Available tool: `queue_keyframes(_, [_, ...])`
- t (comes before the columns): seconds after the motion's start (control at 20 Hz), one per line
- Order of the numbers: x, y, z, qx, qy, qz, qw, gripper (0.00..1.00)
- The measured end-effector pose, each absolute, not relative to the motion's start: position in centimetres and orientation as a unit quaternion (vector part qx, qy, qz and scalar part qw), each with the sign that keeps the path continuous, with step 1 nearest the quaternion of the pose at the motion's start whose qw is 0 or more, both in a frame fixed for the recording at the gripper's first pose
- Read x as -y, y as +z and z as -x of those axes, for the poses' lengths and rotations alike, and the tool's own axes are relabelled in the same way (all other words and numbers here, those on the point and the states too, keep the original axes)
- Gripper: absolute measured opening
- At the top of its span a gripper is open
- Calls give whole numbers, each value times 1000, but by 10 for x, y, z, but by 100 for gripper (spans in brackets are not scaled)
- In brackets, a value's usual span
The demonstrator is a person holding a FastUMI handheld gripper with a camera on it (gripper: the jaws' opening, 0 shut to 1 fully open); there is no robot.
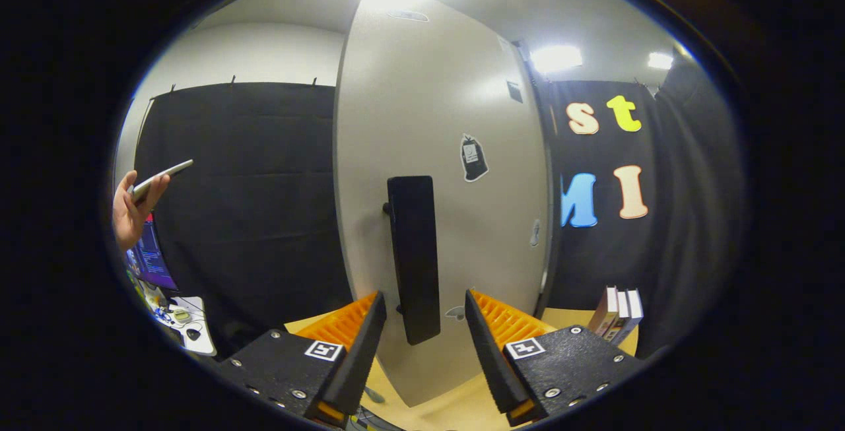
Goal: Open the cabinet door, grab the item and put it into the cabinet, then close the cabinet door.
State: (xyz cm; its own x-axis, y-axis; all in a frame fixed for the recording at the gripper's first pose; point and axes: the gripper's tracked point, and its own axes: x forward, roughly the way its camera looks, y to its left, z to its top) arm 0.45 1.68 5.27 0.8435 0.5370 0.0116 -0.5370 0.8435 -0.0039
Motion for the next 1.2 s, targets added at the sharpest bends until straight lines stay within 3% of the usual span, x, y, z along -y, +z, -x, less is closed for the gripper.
queue_keyframes(0.1, [0, 54, -5, 13, 244, -5, 970, 81])
queue_keyframes(0.55, [92, 52, -4, 40, 103, -33, 993, 82])
queue_keyframes(0.85, [77, -17, 26, 5, 92, -8, 996, 93])
queue_keyframes(1.2, [11, -123, 36, -58, 100, -44, 992, 93])
